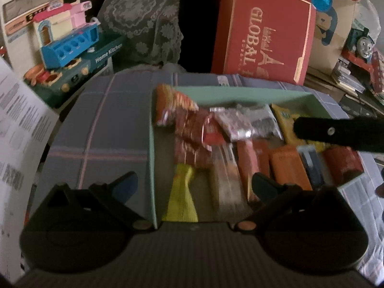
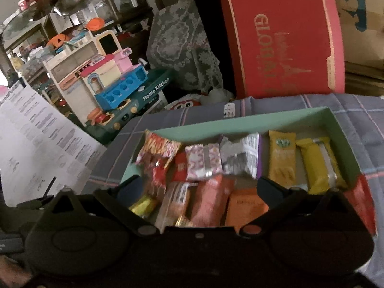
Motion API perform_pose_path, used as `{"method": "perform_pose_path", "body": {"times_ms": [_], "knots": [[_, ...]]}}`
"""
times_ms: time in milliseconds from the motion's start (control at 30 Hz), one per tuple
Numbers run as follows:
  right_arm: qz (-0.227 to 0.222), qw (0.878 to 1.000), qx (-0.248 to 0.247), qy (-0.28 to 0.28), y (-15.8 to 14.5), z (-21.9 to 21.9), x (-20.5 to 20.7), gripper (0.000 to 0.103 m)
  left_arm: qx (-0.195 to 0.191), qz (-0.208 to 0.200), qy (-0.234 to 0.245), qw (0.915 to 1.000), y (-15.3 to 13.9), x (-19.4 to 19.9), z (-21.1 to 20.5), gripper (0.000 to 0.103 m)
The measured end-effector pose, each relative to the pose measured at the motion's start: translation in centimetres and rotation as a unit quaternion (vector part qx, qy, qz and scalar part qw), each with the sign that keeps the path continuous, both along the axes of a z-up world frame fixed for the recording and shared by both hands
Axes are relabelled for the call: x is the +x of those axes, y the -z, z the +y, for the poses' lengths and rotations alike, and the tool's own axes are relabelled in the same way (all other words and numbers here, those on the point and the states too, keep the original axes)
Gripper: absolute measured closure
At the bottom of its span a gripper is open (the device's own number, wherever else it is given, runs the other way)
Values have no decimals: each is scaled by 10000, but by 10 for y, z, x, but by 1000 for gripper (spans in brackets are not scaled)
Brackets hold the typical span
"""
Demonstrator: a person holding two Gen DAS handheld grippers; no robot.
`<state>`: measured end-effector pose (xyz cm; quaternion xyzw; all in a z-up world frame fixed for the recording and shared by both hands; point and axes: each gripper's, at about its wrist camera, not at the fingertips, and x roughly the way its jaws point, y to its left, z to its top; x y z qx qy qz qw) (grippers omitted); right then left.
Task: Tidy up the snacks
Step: 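Lower both packets into the green tray and open both grippers, then grasp the round orange candy with the left gripper while the right grasps the pink-white candy packet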
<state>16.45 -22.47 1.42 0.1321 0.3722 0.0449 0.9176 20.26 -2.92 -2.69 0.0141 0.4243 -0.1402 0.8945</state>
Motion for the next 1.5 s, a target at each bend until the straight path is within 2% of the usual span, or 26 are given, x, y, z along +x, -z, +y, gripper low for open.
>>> {"method": "perform_pose_path", "body": {"times_ms": [267,433,600,667,900,1067,1167,1233,1300,1333,1500], "knots": [[18,10000,39,14,-4,3,-65,0,-65,352,-159,9992,20,-65,22,0],[260,9996,98,53,12,1,-97,0,-9,634,-108,9979,42,-94,20,0],[542,9979,214,279,31,-7,-119,0,163,555,87,9983,54,-112,5,1],[661,9968,236,375,38,-12,-128,0,173,518,139,9984,55,-114,-1,13],[902,9933,351,639,58,-26,-142,0,186,426,396,9981,57,-113,-17,37],[934,9928,259,704,65,-25,-144,0,267,484,694,9961,65,-114,-32,67],[971,9930,173,648,67,-21,-141,8,236,445,753,9959,67,-118,-30,67],[992,9931,139,608,68,-17,-139,17,115,518,712,9961,67,-117,-23,67],[1006,9937,133,484,70,-11,-137,19,62,556,638,9964,67,-116,-14,67],[1008,9940,130,409,71,-8,-136,25,56,566,598,9966,67,-116,-8,67],[1089,9941,-14,9,76,19,-130,32,-16,740,271,9969,71,-116,20,67]]}}
